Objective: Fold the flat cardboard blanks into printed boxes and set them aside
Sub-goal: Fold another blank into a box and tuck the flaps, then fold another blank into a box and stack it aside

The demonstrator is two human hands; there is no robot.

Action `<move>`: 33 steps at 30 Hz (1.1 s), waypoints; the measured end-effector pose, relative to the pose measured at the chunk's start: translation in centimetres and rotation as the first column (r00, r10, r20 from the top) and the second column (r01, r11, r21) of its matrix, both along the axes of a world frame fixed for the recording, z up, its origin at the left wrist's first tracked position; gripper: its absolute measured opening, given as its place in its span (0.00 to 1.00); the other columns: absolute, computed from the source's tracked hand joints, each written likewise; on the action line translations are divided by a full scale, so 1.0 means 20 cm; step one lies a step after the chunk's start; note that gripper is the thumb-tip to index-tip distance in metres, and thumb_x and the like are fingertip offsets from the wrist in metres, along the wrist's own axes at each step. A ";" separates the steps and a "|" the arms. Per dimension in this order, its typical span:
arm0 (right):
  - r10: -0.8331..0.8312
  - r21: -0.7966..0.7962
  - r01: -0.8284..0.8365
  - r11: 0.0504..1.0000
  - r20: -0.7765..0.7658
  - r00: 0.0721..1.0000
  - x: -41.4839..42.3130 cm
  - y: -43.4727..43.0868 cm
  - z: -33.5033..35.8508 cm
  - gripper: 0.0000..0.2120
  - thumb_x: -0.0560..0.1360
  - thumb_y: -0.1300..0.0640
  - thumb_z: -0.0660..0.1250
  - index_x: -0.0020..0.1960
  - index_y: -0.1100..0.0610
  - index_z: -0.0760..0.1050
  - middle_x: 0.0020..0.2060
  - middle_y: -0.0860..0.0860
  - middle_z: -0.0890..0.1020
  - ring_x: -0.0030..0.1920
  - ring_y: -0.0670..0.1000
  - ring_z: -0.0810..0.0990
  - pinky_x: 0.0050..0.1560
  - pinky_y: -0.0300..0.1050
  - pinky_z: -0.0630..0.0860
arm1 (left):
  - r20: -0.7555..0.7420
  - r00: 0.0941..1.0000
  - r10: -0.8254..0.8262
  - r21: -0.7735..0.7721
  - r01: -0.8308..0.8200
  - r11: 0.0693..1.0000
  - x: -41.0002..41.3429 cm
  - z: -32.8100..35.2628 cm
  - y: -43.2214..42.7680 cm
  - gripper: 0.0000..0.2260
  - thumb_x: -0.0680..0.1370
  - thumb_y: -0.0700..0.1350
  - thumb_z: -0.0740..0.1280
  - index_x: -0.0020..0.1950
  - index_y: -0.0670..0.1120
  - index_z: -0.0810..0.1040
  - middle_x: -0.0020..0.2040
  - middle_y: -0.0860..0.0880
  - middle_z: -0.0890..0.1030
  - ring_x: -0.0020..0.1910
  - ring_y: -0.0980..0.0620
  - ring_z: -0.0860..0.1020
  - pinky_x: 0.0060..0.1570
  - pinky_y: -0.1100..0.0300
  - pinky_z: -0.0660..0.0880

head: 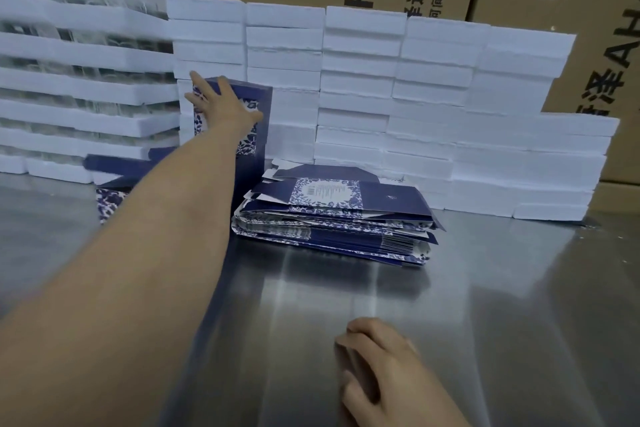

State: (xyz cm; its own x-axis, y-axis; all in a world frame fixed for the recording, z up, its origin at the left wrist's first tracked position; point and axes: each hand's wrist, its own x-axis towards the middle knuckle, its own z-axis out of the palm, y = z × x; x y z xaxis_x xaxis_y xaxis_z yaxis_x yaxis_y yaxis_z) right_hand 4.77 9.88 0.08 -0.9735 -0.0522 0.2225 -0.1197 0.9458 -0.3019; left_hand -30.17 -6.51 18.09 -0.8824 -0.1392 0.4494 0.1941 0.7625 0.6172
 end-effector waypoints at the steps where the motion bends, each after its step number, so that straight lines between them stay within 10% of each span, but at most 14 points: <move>1: 0.003 0.008 -0.003 1.000 0.012 1.000 -0.01 0.00 0.00 0.20 0.73 0.41 0.56 0.66 0.34 0.64 0.64 0.29 0.57 0.65 0.40 0.64 0.63 0.29 0.60 | 0.022 1.000 -0.004 -0.006 0.004 1.000 -0.02 0.01 0.01 0.43 0.77 0.53 0.69 0.80 0.46 0.43 0.77 0.40 0.33 0.76 0.31 0.41 0.74 0.40 0.53; 8: 0.021 -0.034 -0.021 0.999 0.006 1.000 0.00 0.00 0.01 0.22 0.71 0.43 0.54 0.63 0.43 0.72 0.63 0.38 0.68 0.64 0.41 0.67 0.64 0.32 0.59 | 0.006 1.000 0.001 0.077 -0.001 0.997 0.17 -0.07 0.15 0.34 0.82 0.46 0.61 0.79 0.38 0.43 0.79 0.38 0.41 0.78 0.37 0.46 0.74 0.47 0.54; 13: -0.025 -0.117 0.018 0.993 -0.057 0.998 0.00 -0.01 0.04 0.10 0.73 0.58 0.61 0.51 0.56 0.77 0.51 0.51 0.78 0.55 0.54 0.75 0.60 0.48 0.71 | -0.171 0.923 -0.344 0.182 0.373 0.910 0.85 -0.36 0.46 0.24 0.81 0.42 0.59 0.77 0.46 0.58 0.79 0.50 0.55 0.73 0.50 0.64 0.63 0.58 0.67; 22: -0.341 -0.073 0.334 0.940 -0.278 0.898 -0.12 -0.01 0.09 0.09 0.73 0.59 0.59 0.37 0.55 0.76 0.39 0.59 0.82 0.43 0.64 0.78 0.37 0.47 0.64 | 0.008 0.911 -0.413 0.119 0.409 0.905 1.61 -0.85 0.27 0.07 0.78 0.42 0.58 0.48 0.48 0.76 0.43 0.51 0.80 0.45 0.48 0.77 0.39 0.55 0.68; 28: -0.339 -0.094 0.328 0.940 -0.368 0.866 -0.32 0.05 0.05 0.20 0.74 0.62 0.59 0.65 0.56 0.73 0.62 0.52 0.75 0.64 0.54 0.71 0.54 0.49 0.70 | 0.148 0.910 -0.387 0.062 0.382 0.922 1.60 -0.86 0.24 0.07 0.79 0.45 0.60 0.53 0.50 0.76 0.51 0.55 0.78 0.53 0.52 0.76 0.45 0.57 0.69; 33: -0.386 0.013 0.419 0.908 -0.361 0.849 -0.44 0.10 0.03 0.36 0.72 0.63 0.60 0.78 0.56 0.52 0.79 0.56 0.47 0.78 0.56 0.43 0.76 0.52 0.48 | 0.167 0.904 -0.394 -0.034 0.404 0.914 1.54 -0.88 0.31 0.09 0.78 0.45 0.61 0.55 0.52 0.78 0.56 0.54 0.77 0.59 0.53 0.73 0.49 0.58 0.69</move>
State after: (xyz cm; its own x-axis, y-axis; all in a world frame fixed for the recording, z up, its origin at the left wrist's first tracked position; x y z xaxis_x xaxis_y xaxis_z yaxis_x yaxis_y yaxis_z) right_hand -4.10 11.90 0.62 -0.7763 0.2922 0.5585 0.1968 0.9541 -0.2256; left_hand 0.62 -0.31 0.56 -0.9165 0.2643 0.3004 0.3979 0.6814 0.6144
